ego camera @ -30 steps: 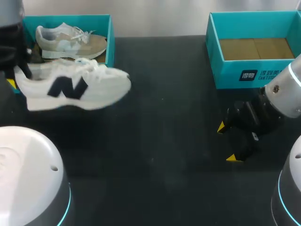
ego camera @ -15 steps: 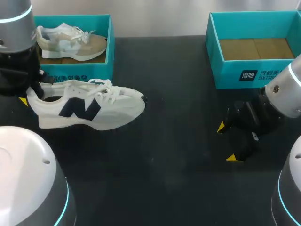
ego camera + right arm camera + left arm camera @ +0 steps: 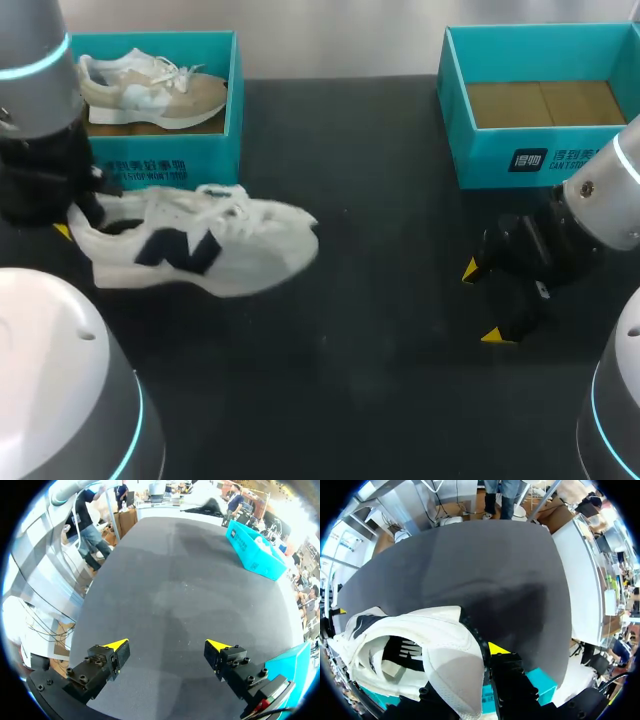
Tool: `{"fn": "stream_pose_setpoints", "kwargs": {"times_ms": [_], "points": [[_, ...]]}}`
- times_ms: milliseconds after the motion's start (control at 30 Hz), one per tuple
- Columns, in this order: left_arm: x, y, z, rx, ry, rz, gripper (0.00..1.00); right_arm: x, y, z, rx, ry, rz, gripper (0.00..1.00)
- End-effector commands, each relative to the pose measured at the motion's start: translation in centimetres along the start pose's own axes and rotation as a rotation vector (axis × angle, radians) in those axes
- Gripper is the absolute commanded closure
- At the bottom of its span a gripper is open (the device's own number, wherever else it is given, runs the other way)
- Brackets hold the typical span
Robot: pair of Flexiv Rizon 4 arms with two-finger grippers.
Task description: Take the shoe out of the shoebox, open the shoe tongue, remove and reinsert the insole, then place the shoe into the shoebox
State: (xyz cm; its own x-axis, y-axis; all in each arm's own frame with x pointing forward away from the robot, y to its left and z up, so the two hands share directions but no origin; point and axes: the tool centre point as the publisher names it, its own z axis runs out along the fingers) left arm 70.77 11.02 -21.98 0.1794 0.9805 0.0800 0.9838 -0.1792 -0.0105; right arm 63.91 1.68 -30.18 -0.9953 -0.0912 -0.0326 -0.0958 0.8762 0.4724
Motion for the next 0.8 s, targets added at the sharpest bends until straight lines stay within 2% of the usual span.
{"fn": "stream_pose_setpoints", "kwargs": {"times_ms": [33,267,467,800], "points": [[-3.4,-0.4,2.9,-0.026,0.023,0.011,1.0,0.1,0.0,0.1,0.002,-0.002,-0.001,0.0],[-8.4,-2.1,5.7,-0.057,0.049,0.039,1.0,0.1,0.0,0.1,0.002,-0.002,-0.001,0.0],[-11.5,-2.4,7.9,-0.044,0.028,0.047,1.0,0.1,0.0,0.1,0.002,-0.002,-0.001,0.0],[-14.5,-2.6,10.5,-0.051,0.015,0.018,1.0,0.1,0.0,0.1,0.002,-0.002,-0.001,0.0]]}}
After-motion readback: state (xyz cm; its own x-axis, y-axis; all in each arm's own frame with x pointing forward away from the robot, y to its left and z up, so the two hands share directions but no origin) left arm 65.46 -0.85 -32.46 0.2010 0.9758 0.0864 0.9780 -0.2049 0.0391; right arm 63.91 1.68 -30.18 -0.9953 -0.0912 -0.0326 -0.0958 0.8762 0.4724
